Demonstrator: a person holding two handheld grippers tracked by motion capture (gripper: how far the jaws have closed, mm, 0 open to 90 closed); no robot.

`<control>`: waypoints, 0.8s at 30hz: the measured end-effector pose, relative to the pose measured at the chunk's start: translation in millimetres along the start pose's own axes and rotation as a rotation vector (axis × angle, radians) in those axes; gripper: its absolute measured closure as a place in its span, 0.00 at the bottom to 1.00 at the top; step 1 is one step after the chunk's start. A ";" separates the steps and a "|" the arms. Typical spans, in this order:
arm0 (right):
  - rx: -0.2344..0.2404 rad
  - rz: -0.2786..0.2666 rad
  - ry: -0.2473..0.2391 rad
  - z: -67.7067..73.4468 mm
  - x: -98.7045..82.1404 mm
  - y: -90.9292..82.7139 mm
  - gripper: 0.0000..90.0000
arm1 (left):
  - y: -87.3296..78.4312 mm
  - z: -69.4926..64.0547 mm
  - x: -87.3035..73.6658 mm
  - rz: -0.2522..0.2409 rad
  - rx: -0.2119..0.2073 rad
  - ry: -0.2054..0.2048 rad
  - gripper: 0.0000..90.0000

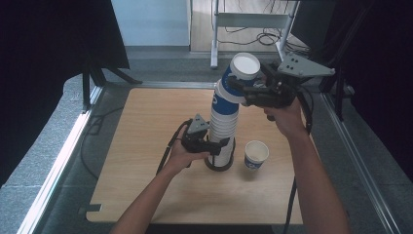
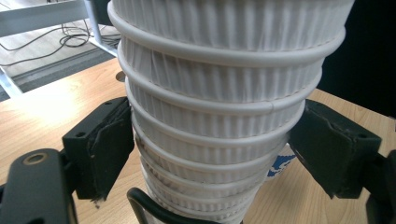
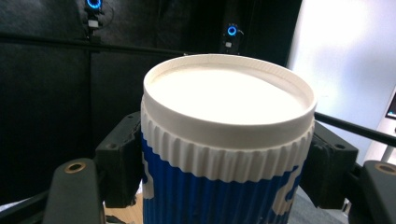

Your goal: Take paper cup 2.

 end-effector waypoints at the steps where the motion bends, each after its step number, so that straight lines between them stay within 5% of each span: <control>1: 0.000 -0.002 -0.004 0.3 2.5 -2.6 0.30 | -0.3 -0.2 -0.2 0.000 -0.001 0.004 0.17; 8: 0.014 -0.034 -0.001 3.8 9.6 -24.6 0.29 | -0.1 -0.5 -0.2 0.000 0.002 0.009 0.17; 24: 0.050 -0.048 -0.003 19.0 -18.1 -69.0 0.29 | -1.3 -1.4 0.3 -0.015 0.013 0.002 0.17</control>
Point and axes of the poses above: each handheld gripper's, and its own axes: y roughly forward along the jaws, x roughly out of its top, z roughly to its left, the point moved 8 cm from there along y, roughly forward along the jaws, and after that the axes turned 3 degrees about -z, right-handed, at the moved point
